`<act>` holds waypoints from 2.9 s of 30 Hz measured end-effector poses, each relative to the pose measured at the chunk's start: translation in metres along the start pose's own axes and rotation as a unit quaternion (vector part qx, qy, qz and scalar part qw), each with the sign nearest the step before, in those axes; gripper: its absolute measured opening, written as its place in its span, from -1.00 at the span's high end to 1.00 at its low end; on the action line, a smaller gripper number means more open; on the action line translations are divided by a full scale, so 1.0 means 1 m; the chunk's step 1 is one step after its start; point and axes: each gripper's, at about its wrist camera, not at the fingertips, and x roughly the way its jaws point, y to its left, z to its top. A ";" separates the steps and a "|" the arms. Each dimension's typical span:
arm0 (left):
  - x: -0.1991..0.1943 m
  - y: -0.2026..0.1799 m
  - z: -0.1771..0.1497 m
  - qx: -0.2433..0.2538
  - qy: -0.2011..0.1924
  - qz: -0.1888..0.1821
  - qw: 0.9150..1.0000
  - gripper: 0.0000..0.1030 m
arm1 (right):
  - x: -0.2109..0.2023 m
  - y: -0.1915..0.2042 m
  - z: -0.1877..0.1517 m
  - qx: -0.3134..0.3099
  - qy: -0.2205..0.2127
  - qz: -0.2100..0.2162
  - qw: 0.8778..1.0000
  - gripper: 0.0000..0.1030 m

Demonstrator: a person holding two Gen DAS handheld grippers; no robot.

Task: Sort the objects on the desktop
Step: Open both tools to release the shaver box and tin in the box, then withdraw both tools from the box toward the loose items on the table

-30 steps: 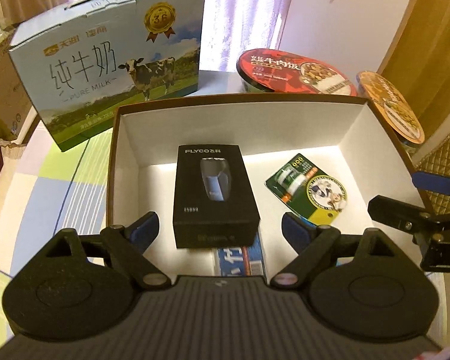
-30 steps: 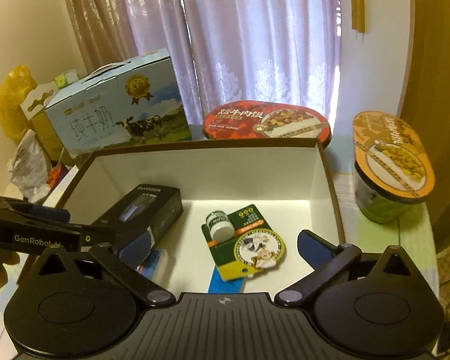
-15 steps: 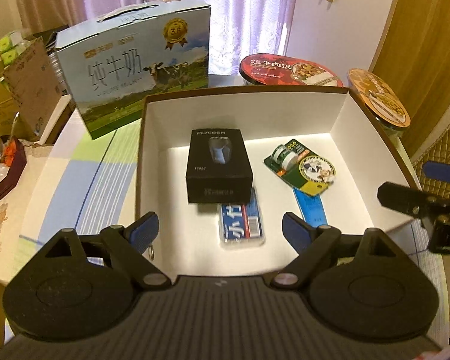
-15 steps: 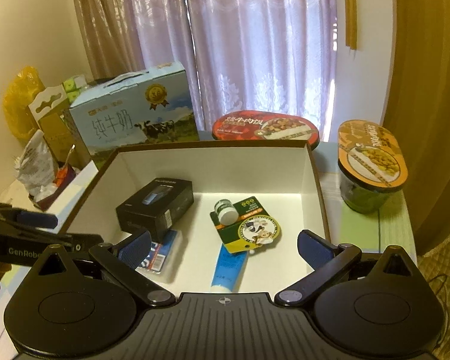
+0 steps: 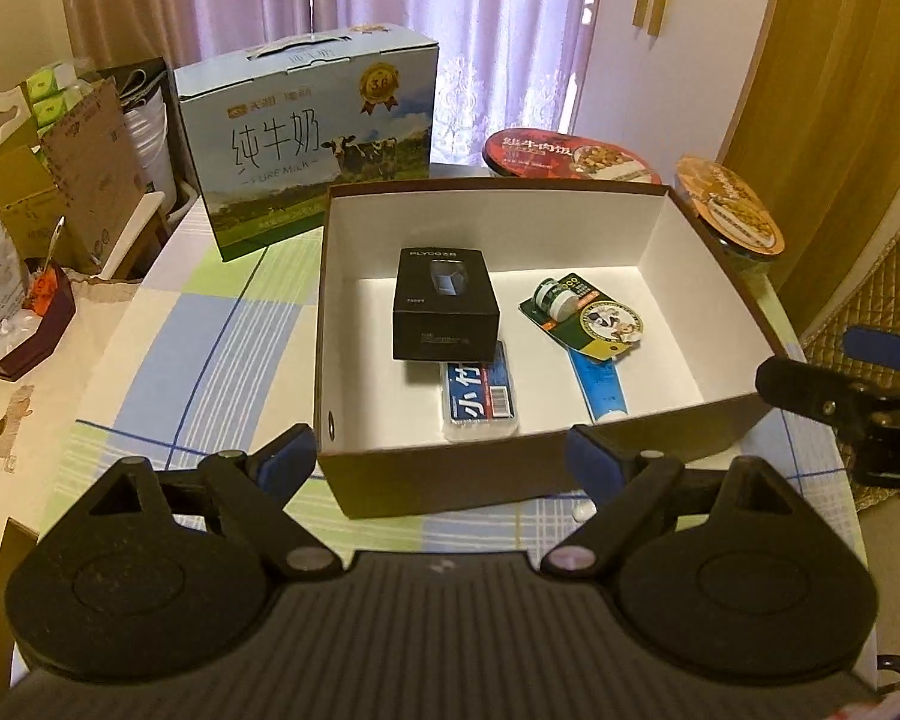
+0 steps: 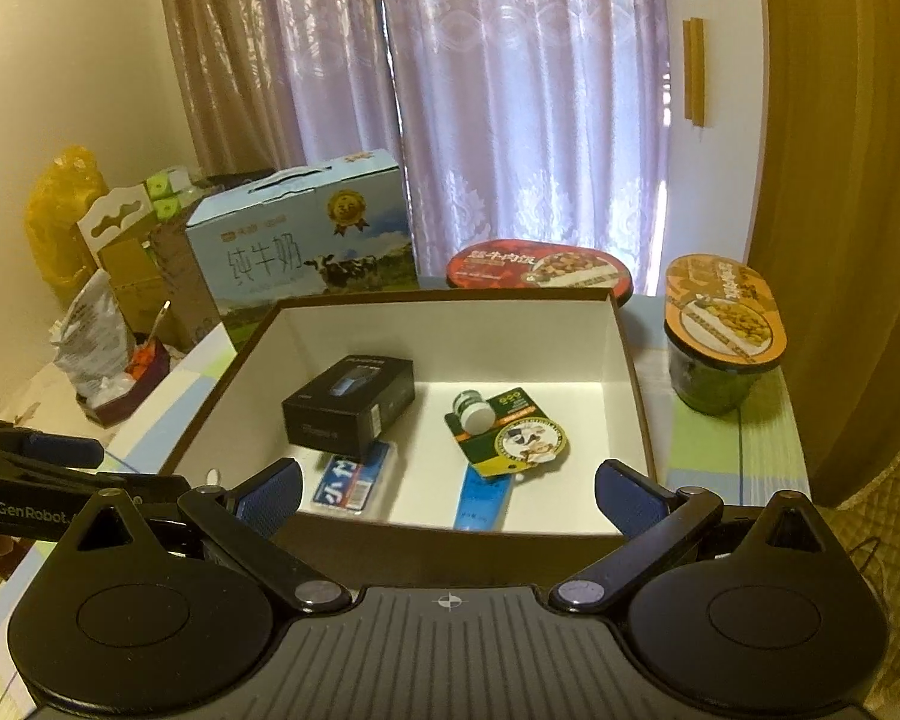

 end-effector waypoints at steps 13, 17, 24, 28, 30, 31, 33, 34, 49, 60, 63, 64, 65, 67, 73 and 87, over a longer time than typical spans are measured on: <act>-0.034 -0.006 -0.035 0.006 -0.004 0.000 1.000 -0.71 | -0.038 0.016 -0.030 -0.019 -0.004 -0.001 1.000 -0.96; -0.039 -0.011 -0.042 0.010 -0.003 -0.002 1.000 -0.71 | -0.041 0.015 -0.037 -0.015 0.001 -0.002 1.000 -0.96; -0.042 -0.015 -0.055 0.017 0.005 -0.003 1.000 -0.73 | -0.045 0.014 -0.049 -0.013 0.013 -0.001 1.000 -0.96; -0.042 -0.016 -0.062 0.019 0.012 -0.001 1.000 -0.73 | -0.047 0.014 -0.056 -0.015 0.020 -0.003 1.000 -0.96; -0.041 -0.016 -0.065 0.020 0.014 0.000 1.000 -0.73 | -0.047 0.013 -0.060 -0.015 0.024 -0.003 1.000 -0.96; -0.040 -0.016 -0.066 0.021 0.016 0.001 1.000 -0.73 | -0.047 0.013 -0.062 -0.014 0.027 -0.004 1.000 -0.96; -0.039 -0.016 -0.069 0.023 0.020 0.002 1.000 -0.73 | -0.047 0.011 -0.067 -0.014 0.034 -0.006 0.999 -0.96; -0.039 -0.016 -0.071 0.023 0.021 0.002 0.999 -0.73 | -0.047 0.010 -0.070 -0.014 0.037 -0.008 0.999 -0.96; -0.018 -0.019 -0.116 0.041 0.085 -0.004 0.996 -0.73 | -0.049 -0.010 -0.120 0.008 0.100 -0.036 0.994 -0.96; -0.008 -0.030 -0.135 0.053 0.111 -0.016 0.992 -0.73 | -0.052 -0.019 -0.148 0.030 0.137 -0.045 0.989 -0.96; -0.006 -0.031 -0.136 0.054 0.112 -0.019 0.992 -0.73 | -0.051 -0.021 -0.151 0.034 0.142 -0.046 0.988 -0.96; -0.005 -0.032 -0.137 0.055 0.114 -0.020 0.992 -0.73 | -0.050 -0.021 -0.152 0.035 0.142 -0.047 0.988 -0.96; -0.004 -0.032 -0.138 0.055 0.116 -0.021 0.992 -0.73 | -0.049 -0.022 -0.153 0.037 0.143 -0.048 0.988 -0.96; -0.002 -0.034 -0.139 0.057 0.119 -0.025 0.991 -0.73 | -0.047 -0.024 -0.154 0.041 0.145 -0.049 0.987 -0.96; 0.004 -0.039 -0.144 0.062 0.127 -0.035 0.989 -0.73 | -0.042 -0.031 -0.160 0.058 0.149 -0.056 0.986 -0.96; 0.033 -0.060 -0.146 0.080 0.130 -0.067 0.986 -0.73 | -0.038 -0.063 -0.171 0.107 0.148 -0.095 0.979 -0.96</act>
